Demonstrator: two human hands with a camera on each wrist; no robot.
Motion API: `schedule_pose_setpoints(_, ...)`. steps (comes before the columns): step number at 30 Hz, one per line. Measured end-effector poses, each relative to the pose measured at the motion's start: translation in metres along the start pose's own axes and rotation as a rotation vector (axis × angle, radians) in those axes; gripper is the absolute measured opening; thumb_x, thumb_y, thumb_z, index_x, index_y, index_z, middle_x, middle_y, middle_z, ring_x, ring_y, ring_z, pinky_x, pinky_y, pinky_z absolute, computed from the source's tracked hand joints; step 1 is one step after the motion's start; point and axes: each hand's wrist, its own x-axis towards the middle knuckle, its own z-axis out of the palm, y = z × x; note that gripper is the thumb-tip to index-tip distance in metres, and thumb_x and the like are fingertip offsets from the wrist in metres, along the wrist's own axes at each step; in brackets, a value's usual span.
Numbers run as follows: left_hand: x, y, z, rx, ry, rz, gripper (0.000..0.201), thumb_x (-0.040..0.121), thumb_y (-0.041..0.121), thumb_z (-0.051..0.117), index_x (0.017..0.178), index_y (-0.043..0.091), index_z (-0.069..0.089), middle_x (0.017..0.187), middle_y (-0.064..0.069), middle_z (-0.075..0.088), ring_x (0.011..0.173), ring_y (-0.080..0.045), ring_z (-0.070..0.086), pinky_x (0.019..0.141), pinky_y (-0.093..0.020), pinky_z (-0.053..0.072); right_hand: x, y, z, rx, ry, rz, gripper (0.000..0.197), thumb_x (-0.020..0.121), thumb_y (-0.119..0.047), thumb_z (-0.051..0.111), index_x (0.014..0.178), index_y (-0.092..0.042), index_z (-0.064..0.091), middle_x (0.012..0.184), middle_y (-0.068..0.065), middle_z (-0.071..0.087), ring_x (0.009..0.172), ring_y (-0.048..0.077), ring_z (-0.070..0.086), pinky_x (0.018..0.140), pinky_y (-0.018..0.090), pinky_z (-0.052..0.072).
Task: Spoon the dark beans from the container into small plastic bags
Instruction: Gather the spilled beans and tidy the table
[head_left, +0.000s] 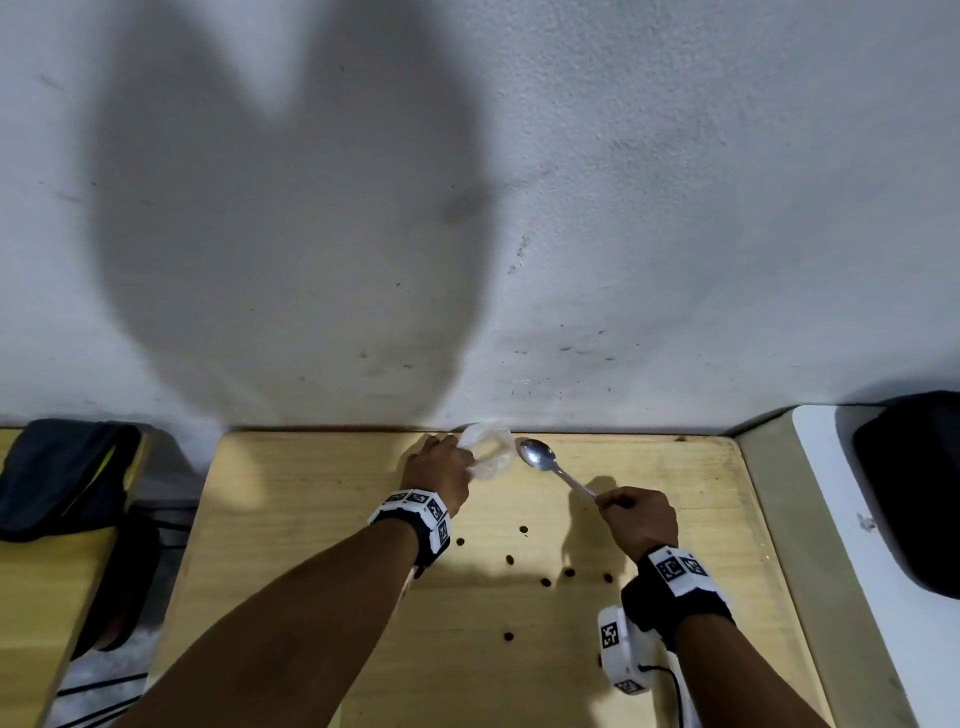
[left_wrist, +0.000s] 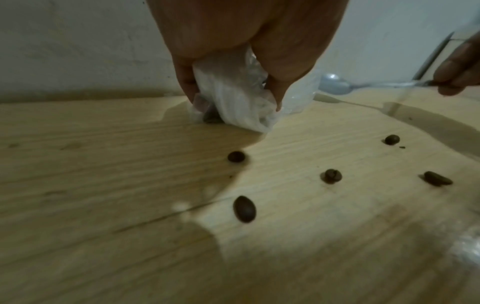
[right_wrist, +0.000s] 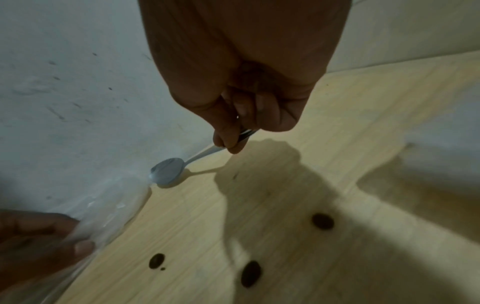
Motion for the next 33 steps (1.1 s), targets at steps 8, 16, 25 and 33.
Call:
schedule_pose_setpoints(8, -0.006, -0.008, -0.006, -0.125, 0.07, -0.067, 0.021, 0.088, 0.019, 0.056, 0.101, 0.019, 0.073, 0.108, -0.006, 0.066, 0.101, -0.027, 0.062, 0.083, -0.03, 0.049, 0.001, 0.013, 0.012, 0.044, -0.01, 0.065, 0.016, 0.087, -0.011, 0.064, 0.09, -0.017, 0.078, 0.098, 0.011, 0.074, 0.088, 0.027, 0.063, 0.075, 0.025, 0.045)
schedule_pose_setpoints(16, -0.024, -0.016, -0.008, -0.143, 0.092, -0.099, 0.028, 0.09, 0.022, 0.053, 0.113, 0.022, 0.068, 0.115, -0.006, 0.063, 0.106, -0.027, 0.059, 0.087, -0.03, 0.044, -0.009, 0.016, 0.022, -0.059, 0.024, -0.028, 0.025, 0.095, -0.025, 0.054, 0.102, -0.017, 0.077, 0.104, 0.013, 0.072, 0.097, 0.034, 0.065, 0.079, 0.032, 0.051)
schedule_pose_setpoints(25, -0.053, -0.015, -0.001, -0.242, 0.128, -0.115, 0.026, 0.09, 0.023, 0.057, 0.113, 0.021, 0.069, 0.115, -0.005, 0.065, 0.108, -0.025, 0.059, 0.09, -0.028, 0.044, -0.027, 0.023, 0.02, 0.048, -0.024, -0.01, 0.024, 0.081, -0.012, 0.063, 0.081, -0.035, 0.068, 0.089, 0.004, 0.07, 0.081, 0.032, 0.068, 0.077, 0.044, 0.059)
schedule_pose_setpoints(33, -0.076, -0.009, 0.006, -0.299, 0.151, -0.149, 0.027, 0.09, 0.023, 0.056, 0.112, 0.018, 0.069, 0.115, -0.01, 0.065, 0.107, -0.03, 0.058, 0.091, -0.032, 0.046, -0.05, 0.05, 0.021, 0.038, 0.041, 0.014, 0.035, 0.079, -0.002, 0.061, 0.11, -0.017, 0.067, 0.121, 0.009, 0.063, 0.107, 0.028, 0.061, 0.084, 0.031, 0.051)
